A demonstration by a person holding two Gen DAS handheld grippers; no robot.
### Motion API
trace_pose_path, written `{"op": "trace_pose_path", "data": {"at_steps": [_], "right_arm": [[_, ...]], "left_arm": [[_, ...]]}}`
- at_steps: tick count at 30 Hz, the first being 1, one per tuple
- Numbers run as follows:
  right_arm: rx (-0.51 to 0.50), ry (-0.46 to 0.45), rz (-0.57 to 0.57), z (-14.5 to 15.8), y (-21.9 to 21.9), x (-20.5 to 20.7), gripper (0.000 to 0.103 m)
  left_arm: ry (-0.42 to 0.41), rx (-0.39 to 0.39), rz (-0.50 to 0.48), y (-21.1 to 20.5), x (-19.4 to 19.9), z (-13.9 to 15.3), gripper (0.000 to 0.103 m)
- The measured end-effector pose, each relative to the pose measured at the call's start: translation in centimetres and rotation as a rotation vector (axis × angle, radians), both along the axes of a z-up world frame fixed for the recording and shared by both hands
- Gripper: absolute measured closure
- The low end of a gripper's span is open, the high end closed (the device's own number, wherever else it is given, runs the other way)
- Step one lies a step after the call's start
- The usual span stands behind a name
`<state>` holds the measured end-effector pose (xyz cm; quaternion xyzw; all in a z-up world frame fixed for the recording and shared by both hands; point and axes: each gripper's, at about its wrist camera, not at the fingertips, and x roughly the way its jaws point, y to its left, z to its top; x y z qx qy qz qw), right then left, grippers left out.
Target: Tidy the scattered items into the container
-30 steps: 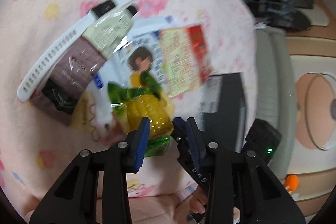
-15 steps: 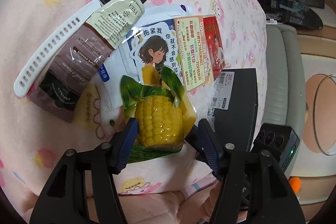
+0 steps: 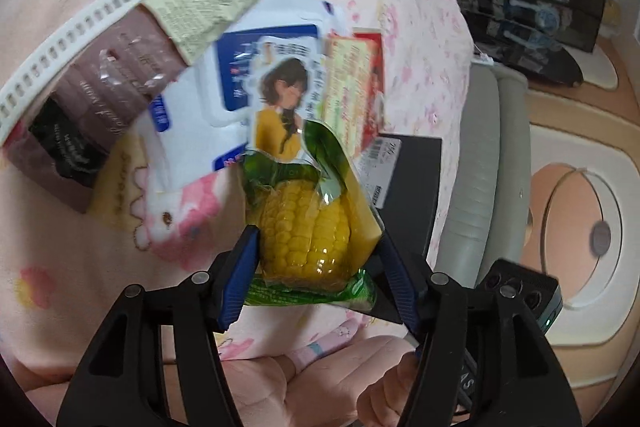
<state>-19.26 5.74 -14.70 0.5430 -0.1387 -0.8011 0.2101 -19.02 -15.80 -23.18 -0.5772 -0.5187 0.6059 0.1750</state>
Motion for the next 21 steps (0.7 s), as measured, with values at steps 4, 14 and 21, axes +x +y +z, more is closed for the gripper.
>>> {"op": "trace_pose_path", "data": {"at_steps": [4,14,21], "right_arm": [[-0.022,-0.002,0.061,-0.3,-1.1,0.9,0.085],[0.024,0.059,0.151,1.1,-3.1,2.9,0.083],[0.095,0.097,0.039,2.7,0.9,4.7,0.054]], "left_arm": [[-0.071,-0.060,0.024,-0.3,0.1,-0.9,0.040],[-0.078,-0.040,0.028,1.3,0.8,-0.9,0.041],[-0.045,0.120,0.188,1.4,1.1,-1.7,0.041]]}}
